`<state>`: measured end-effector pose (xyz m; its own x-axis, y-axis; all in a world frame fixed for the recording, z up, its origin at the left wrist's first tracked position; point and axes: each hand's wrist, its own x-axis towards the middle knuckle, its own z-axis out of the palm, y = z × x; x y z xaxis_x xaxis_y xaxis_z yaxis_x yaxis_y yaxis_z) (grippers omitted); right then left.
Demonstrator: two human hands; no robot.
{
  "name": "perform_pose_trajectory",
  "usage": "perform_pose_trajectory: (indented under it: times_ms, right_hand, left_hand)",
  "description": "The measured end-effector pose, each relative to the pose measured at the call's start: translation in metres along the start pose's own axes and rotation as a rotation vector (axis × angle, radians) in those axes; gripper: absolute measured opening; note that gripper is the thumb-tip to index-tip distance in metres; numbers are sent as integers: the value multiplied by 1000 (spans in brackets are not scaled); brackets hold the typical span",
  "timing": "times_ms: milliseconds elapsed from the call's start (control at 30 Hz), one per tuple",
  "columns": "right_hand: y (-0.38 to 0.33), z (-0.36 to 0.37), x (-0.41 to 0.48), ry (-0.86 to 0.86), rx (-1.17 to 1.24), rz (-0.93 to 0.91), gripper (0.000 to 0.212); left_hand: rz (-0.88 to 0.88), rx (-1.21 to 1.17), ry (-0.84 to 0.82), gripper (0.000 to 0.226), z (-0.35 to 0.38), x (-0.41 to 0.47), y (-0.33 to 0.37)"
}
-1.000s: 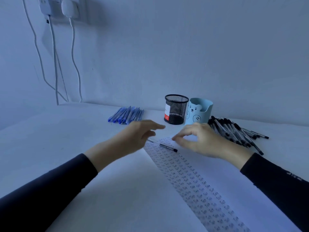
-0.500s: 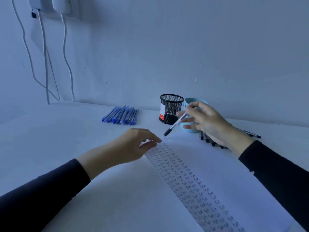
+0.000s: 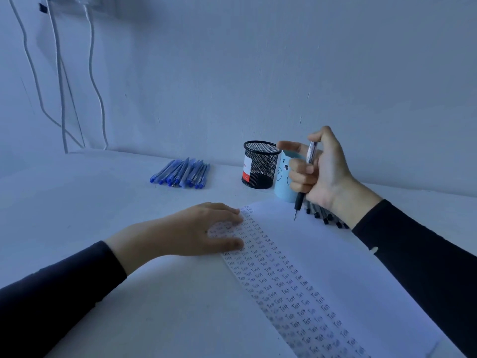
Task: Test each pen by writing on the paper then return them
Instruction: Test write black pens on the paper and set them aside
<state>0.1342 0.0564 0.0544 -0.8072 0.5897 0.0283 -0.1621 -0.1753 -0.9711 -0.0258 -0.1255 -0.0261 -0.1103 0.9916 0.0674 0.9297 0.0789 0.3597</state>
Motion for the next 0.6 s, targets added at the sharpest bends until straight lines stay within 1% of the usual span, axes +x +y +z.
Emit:
perform_pose_trajectory:
  times_ms: [67,133,200,233,267,300,333,367,400,500,533,600]
  right_hand:
    - [2,2,1,-3,-98,-15,31]
    - [6,4,4,-1,-156,-51,33]
    - [9,3,6,-69,-116,-20,35]
    - [10,3,5,-143,-104,46,38]
    - [13,3,5,-205,-145,127,45]
    - [15,2,5,-236,-254,192,54]
    - [20,2,6,-232,-380,221,63]
    - [24,2,6,-217,-467,223,66]
    - [28,2,8,-208,-487,207,63]
    - [35,-1,14,-257,-324,176,39]
    - [36,-4,16,-263,-313,160,35]
    - [39,-7,20,-242,-372,104,29]
  left_hand:
    - [3,12,-9,76,-2,-1,1]
    - [11,38,0,76,-2,0,1]
    - [22,46,22,75,1,0,1]
    - [23,35,34,75,3,0,0]
    - [25,18,48,77,5,1,-1]
    - [25,5,58,79,7,1,-2]
    - [20,1,62,80,8,2,-3]
    - [13,3,62,79,8,2,-4]
    - [5,8,60,78,8,2,-4]
    - [-34,17,19,74,6,2,-1]
    - [-45,12,5,73,5,2,0]
    - [-60,-1,-13,75,4,2,2]
